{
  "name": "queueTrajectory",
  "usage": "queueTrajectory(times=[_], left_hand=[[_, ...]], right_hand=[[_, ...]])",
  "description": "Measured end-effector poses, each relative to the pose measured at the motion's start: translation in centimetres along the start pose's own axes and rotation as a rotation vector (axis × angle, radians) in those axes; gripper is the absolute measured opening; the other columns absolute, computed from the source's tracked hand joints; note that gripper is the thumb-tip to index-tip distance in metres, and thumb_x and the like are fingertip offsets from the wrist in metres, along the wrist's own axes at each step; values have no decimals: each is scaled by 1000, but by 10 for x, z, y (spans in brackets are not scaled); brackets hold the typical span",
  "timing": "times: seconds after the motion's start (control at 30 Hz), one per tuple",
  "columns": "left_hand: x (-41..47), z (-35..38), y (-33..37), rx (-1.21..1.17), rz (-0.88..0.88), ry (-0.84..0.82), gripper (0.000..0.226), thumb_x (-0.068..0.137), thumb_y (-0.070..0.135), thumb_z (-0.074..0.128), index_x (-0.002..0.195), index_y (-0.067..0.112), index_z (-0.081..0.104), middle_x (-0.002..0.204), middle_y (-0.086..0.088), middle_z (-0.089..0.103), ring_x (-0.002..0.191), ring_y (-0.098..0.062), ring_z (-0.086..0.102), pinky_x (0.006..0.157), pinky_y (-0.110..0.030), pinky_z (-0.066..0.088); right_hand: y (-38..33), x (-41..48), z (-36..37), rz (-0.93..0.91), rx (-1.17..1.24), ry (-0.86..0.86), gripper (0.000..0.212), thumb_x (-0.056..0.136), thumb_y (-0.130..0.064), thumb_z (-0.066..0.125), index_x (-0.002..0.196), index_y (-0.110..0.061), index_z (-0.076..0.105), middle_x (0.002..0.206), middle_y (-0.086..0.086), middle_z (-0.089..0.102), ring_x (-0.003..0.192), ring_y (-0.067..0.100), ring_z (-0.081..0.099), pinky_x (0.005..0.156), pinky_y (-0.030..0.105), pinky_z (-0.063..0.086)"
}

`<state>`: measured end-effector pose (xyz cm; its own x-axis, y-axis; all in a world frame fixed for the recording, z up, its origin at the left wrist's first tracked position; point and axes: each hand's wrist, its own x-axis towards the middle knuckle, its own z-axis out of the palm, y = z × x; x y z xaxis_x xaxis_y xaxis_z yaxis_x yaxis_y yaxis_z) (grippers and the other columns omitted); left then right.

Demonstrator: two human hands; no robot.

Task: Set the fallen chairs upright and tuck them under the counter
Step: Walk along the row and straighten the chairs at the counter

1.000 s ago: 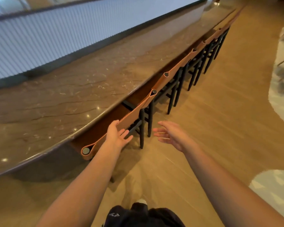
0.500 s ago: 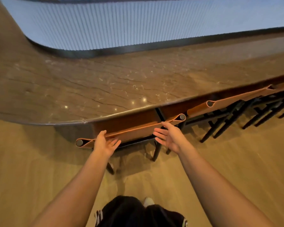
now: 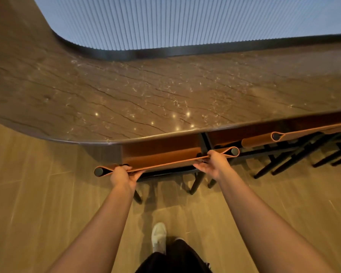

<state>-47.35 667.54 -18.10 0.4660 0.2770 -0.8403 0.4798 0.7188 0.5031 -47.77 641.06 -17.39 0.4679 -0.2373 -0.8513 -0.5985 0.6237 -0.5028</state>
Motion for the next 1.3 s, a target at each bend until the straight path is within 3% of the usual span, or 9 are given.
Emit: queueTrajectory(times=[0.17,0.3,0.47,0.57,0.67,0.8,0.97,1.13,1.3], left_hand=[[-2,-3,-6,-49,21,31,35,85,-17,37,113,1,49,119,-23,51,101,-43,54,67,-53,52],[-7,-5,-7,-72,18,11,40,85,-18,35,117,4,45,122,-23,50,102,-45,53,75,-56,53],[-4,2,3,-93,-1,-17,36,87,-17,34,114,4,44,126,-26,49,110,-47,52,89,-61,48],[1,7,11,-84,4,-68,25,87,-16,34,98,3,46,119,-25,50,112,-48,52,90,-61,48],[13,10,25,-118,-16,-85,26,87,-15,36,98,6,46,114,-25,51,107,-47,54,84,-61,51],[24,9,32,-139,-51,-93,43,85,-16,38,121,7,44,119,-25,50,94,-47,56,75,-62,53],[28,10,33,-133,-52,-79,47,86,-17,38,127,6,40,120,-27,50,96,-48,57,57,-60,55],[18,7,30,-138,-70,-161,40,92,-8,41,131,0,39,130,-29,49,118,-48,51,85,-61,50],[2,3,27,-160,-127,-261,24,94,12,54,116,4,50,131,-21,53,122,-38,51,102,-55,41]], right_hand=[[0,-1,-3,-27,52,-45,31,102,-5,34,133,-1,38,116,24,55,92,35,61,81,51,49],[2,1,-1,-37,71,-56,21,101,-3,35,120,-2,43,107,22,57,87,34,62,67,48,55],[2,8,3,-67,131,-86,18,100,-2,37,117,-2,44,112,23,57,95,35,62,79,53,55],[-2,13,13,-73,167,-103,11,100,1,36,106,-2,45,110,23,55,95,35,61,88,58,51],[-3,15,27,-76,186,-85,10,100,1,35,97,-2,44,103,22,55,91,33,61,85,56,52],[3,16,35,-99,179,-44,11,100,0,36,95,-5,45,100,18,56,87,29,63,73,48,54],[0,15,36,-74,205,-46,10,100,-1,37,98,-7,44,100,17,55,86,30,62,79,52,53],[-1,8,35,-76,266,-94,16,101,-3,37,118,-5,38,106,21,54,115,40,55,94,61,46],[7,-10,35,-76,262,-129,35,101,-14,47,134,-5,42,130,21,56,117,36,57,97,53,47]])
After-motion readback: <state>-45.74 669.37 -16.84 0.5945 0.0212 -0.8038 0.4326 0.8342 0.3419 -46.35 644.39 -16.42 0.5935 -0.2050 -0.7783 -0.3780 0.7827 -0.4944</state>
